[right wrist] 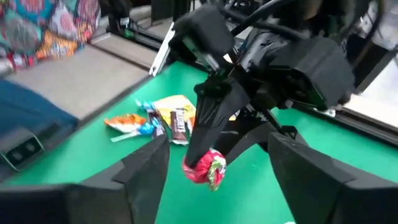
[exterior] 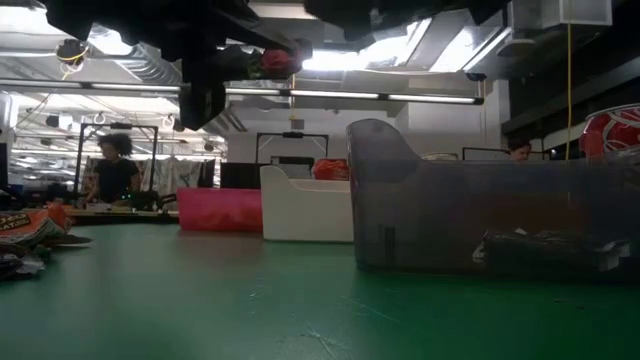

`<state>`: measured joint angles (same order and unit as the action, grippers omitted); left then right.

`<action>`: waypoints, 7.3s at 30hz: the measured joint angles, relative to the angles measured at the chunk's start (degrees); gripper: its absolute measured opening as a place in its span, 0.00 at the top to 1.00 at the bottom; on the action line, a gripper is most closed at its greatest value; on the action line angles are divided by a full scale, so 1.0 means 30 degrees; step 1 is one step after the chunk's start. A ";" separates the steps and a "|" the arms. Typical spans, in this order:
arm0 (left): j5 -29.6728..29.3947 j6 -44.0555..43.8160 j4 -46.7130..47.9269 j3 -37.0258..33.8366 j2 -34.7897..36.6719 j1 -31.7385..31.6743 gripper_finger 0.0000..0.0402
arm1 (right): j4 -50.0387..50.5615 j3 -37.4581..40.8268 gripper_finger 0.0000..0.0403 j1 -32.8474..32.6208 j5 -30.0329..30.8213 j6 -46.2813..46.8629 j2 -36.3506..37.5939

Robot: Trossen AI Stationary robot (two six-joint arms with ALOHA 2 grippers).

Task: Sort candy
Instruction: Put the red candy into the dark green bin, then put the orange candy into the white bin

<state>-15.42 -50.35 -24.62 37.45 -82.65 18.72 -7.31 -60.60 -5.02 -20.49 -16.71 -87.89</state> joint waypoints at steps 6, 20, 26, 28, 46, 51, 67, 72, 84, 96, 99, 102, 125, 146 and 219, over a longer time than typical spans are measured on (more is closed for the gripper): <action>0.0552 -0.0006 -0.0314 0.0000 0.0000 0.0000 0.83 | 0.0083 -0.0297 0.28 0.0000 -0.0171 -0.3199 -0.1147; 0.0539 -0.0033 -0.1452 0.0000 0.0000 -0.0428 0.83 | -0.0194 -0.0297 0.28 0.0000 -0.0233 -0.5975 -0.1685; 0.0539 -0.0058 -0.2110 0.0000 0.0007 -0.0663 0.83 | -0.0432 -0.0297 0.28 0.0000 -0.0005 -0.6201 -0.1685; 0.0532 -0.0068 -0.2403 0.0000 0.0007 -0.0670 0.83 | -0.0712 -0.0297 0.28 0.0000 0.0104 -0.6209 -0.1685; 0.0379 -0.0049 -0.3187 0.0000 0.0007 -0.0985 0.83 | -0.0665 -0.0297 0.42 0.0000 0.0131 -0.6667 -0.1685; 0.0386 -0.0049 -0.3174 0.0000 0.0007 -0.1042 0.83 | -0.0585 -0.0297 0.50 0.0000 0.0172 -0.6674 -0.1678; 0.0485 -0.0017 -0.3164 0.0000 0.0007 -0.1035 0.83 | -0.0555 -0.0297 0.59 0.0015 0.0168 -0.6674 -0.1663; 0.0495 -0.0020 -0.3171 0.0000 0.0007 -0.1035 0.75 | -0.0520 -0.0297 0.59 0.0015 0.0168 -0.6682 -0.1663; 0.0539 -0.0006 -0.2356 0.0000 0.0007 -0.1023 0.54 | -0.0446 -0.0287 0.59 0.0015 0.0168 -0.6682 -0.1606; 0.0568 0.0978 -0.1991 0.0000 0.0007 -0.0849 0.54 | 0.2010 -0.0275 0.59 0.0007 0.1551 -0.6682 -0.0265; 0.0619 0.0992 -0.1991 0.0000 0.0007 -0.0783 0.54 | 0.3068 -0.0275 0.59 0.0007 0.2229 -0.6675 0.0270; 0.0618 0.1313 -0.1907 0.0000 0.0007 -0.0669 0.54 | 0.4218 -0.0275 0.59 -0.0101 0.2469 -0.6540 0.0976; 0.0558 0.4284 -0.1001 0.0000 0.0007 0.0988 0.54 | 1.7105 -0.0109 0.59 -1.0130 0.1479 1.2860 0.4240; 0.0466 0.4533 -0.0921 0.0003 0.0007 0.2227 0.54 | 1.9656 -0.0100 0.55 -1.3085 0.2741 2.1123 0.1961; 0.3042 -0.0166 1.6253 0.2200 -0.2081 0.4197 0.56 | 2.4755 -0.4501 0.40 -1.3070 0.9202 1.8876 0.1156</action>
<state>-6.30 -50.85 24.14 44.05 -88.90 31.31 66.96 -74.11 -44.23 7.11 39.92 -84.42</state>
